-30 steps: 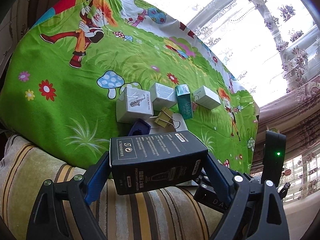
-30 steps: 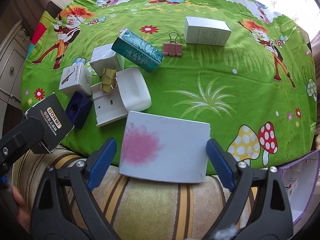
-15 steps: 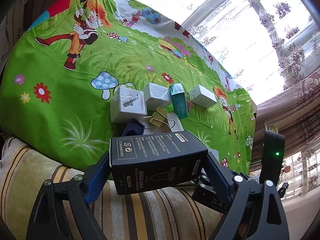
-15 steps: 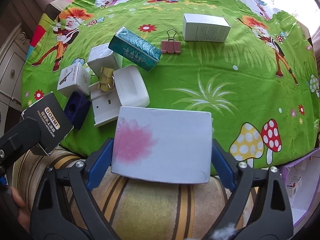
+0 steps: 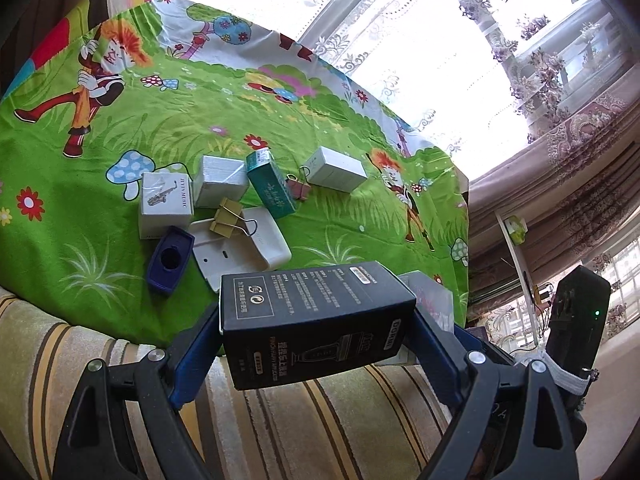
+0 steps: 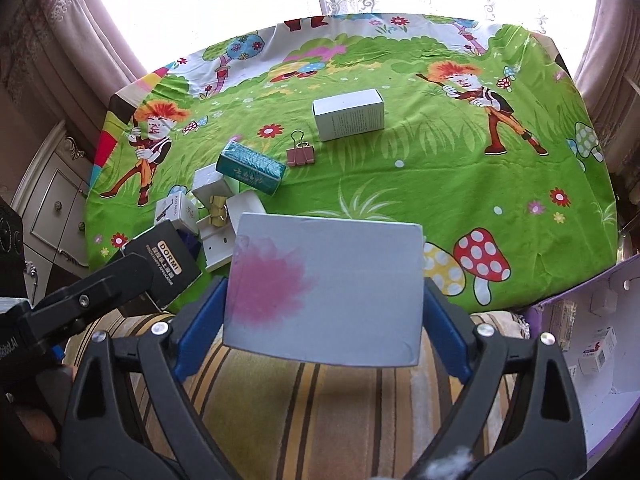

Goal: Organize rigid objects
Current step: 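Carry both boxes over the purple storage box and open both grippers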

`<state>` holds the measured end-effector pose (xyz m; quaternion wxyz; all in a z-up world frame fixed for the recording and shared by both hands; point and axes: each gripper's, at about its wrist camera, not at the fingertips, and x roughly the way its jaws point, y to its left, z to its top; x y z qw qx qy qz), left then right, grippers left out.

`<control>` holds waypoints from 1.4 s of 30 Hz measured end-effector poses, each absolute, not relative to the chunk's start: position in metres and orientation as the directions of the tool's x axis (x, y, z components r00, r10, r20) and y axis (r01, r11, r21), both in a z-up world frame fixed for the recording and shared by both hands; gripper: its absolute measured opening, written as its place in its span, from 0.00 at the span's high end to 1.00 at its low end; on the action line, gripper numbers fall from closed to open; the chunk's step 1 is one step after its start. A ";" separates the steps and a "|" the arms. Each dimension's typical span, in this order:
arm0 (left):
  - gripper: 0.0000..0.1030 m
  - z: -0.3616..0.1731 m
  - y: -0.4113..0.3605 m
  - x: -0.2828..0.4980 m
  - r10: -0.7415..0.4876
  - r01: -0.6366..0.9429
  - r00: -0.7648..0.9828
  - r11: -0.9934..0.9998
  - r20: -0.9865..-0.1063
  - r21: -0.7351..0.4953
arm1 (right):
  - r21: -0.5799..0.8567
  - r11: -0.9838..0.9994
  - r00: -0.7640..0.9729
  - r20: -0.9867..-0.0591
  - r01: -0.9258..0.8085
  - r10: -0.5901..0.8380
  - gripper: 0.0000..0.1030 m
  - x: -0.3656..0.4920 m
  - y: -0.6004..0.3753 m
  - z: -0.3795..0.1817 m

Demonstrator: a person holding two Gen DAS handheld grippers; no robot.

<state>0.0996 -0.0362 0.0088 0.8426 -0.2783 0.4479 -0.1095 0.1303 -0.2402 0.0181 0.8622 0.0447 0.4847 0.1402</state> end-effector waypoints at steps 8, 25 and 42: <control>0.12 0.021 -0.102 0.096 -0.501 0.073 0.511 0.835 -0.698 -0.546 | 0.286 0.950 0.544 -0.781 -0.127 0.307 0.09 0.104 -0.306 0.032; 0.12 0.036 -0.252 0.084 -0.590 0.403 0.362 0.797 -0.722 -0.449 | 0.225 0.958 0.657 -0.752 0.180 0.053 0.09 0.050 -0.464 0.041; 0.09 0.068 -0.339 0.077 -0.611 0.637 0.394 0.720 -0.686 -0.276 | 0.178 0.920 0.687 -0.717 0.350 -0.122 0.08 0.031 -0.529 0.049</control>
